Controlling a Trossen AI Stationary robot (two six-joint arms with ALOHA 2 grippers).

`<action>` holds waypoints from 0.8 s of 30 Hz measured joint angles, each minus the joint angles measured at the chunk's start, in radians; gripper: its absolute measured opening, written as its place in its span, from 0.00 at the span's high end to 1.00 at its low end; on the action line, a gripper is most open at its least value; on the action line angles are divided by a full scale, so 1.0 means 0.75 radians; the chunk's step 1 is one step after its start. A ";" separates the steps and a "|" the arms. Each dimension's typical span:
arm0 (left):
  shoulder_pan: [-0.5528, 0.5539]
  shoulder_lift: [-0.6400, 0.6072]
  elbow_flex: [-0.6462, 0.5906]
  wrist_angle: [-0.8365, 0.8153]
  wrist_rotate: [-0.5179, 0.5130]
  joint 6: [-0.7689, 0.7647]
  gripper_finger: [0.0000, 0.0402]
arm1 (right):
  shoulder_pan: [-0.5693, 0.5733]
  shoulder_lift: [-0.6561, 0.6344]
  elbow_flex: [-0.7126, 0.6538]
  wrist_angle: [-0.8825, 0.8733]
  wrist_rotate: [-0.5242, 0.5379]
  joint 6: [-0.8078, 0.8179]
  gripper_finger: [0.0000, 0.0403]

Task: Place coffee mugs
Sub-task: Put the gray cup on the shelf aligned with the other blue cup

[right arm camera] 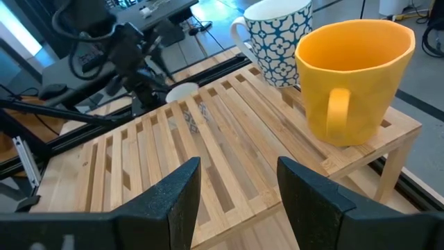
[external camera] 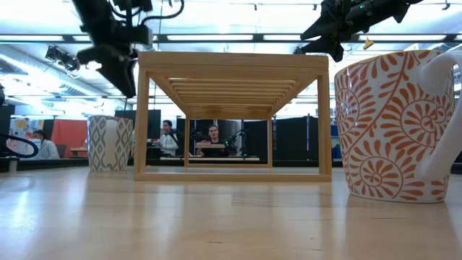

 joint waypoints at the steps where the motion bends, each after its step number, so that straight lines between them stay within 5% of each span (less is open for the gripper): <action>1: -0.035 -0.001 0.000 0.000 0.027 -0.127 0.76 | 0.000 0.000 0.000 0.001 0.000 0.000 0.51; 13: -0.343 0.000 0.000 -0.003 0.620 -1.126 0.76 | 0.000 0.000 0.000 0.000 -0.001 0.000 0.51; 24: -0.463 0.003 -0.001 -0.047 0.589 -1.603 0.68 | 0.000 0.000 0.000 0.000 -0.002 0.000 0.51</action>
